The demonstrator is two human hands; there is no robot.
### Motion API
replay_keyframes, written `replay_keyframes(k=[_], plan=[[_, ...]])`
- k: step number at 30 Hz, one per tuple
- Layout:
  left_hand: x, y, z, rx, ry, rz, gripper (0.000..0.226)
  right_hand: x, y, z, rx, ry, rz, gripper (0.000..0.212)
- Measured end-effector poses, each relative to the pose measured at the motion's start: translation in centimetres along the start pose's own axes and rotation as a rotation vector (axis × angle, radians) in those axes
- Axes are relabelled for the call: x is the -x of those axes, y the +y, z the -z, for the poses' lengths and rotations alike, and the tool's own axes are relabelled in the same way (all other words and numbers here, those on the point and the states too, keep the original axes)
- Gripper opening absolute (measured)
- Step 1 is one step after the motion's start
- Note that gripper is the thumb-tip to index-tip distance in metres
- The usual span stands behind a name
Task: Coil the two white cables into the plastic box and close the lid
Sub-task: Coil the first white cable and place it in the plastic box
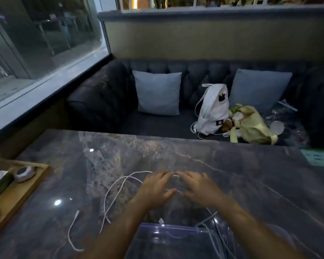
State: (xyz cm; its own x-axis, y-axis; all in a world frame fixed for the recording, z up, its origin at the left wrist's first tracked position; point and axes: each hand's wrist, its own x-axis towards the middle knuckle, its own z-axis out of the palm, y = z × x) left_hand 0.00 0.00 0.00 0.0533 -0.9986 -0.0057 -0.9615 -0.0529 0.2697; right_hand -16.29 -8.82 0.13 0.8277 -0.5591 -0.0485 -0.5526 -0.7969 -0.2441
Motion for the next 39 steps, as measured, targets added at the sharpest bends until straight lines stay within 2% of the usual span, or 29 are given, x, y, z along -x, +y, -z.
replay_keyframes(k=[2,5,7,10,14,17,20,22,26,31,33,35,37,39], plan=[[-0.3,0.3,-1.0,0.007,-0.112,-0.026,0.053,0.2,0.6,-1.0,-0.114,-0.063,0.001,0.064],[-0.5,0.5,-2.0,-0.038,-0.242,-0.011,0.049,1.0,1.2,-2.3,-0.214,-0.234,-0.155,0.061],[-0.6,0.7,-2.3,-0.023,-0.278,0.013,0.042,1.2,1.3,-2.5,-0.25,-0.259,-0.202,0.047],[-0.3,0.8,-1.9,0.006,-0.26,0.033,0.028,1.2,0.8,-1.9,-0.322,-0.199,-0.189,0.021],[0.8,0.8,-0.5,0.292,-0.078,0.115,0.026,1.2,-0.2,1.0,-0.471,-0.046,-0.148,0.021],[1.4,0.7,1.5,0.297,0.199,0.15,0.015,1.0,-0.8,3.6,-0.572,0.098,-0.154,0.026],[2.5,1.8,3.1,0.354,0.4,0.189,0.033,0.6,-1.4,5.4,-0.654,0.187,-0.155,0.023],[3.6,3.0,4.1,0.431,0.382,0.131,0.026,0.4,-2.0,6.3,-0.735,0.234,-0.161,0.022],[5.6,5.2,4.7,0.462,0.105,-0.154,0.026,-0.1,-3.3,7.8,-0.887,0.315,-0.194,0.032],[7.0,7.0,1.7,-0.009,-0.121,-0.456,0.046,0.1,-3.6,8.9,-1.005,0.298,-0.248,0.023],[7.6,7.6,0.1,-0.247,-0.096,-0.525,0.04,0.5,-3.5,8.8,-1.031,0.304,-0.268,0.021],[8.1,8.1,-0.6,-0.302,-0.002,-0.528,0.024,1.1,-3.2,8.7,-1.023,0.314,-0.294,0.022],[8.0,7.9,-0.9,-0.174,0.096,-0.522,0.011,1.7,-2.9,8.7,-0.989,0.317,-0.311,0.023],[7.7,7.6,-0.5,0.071,0.122,-0.424,0.006,2.4,-2.4,8.7,-0.816,0.27,-0.313,0.017]])
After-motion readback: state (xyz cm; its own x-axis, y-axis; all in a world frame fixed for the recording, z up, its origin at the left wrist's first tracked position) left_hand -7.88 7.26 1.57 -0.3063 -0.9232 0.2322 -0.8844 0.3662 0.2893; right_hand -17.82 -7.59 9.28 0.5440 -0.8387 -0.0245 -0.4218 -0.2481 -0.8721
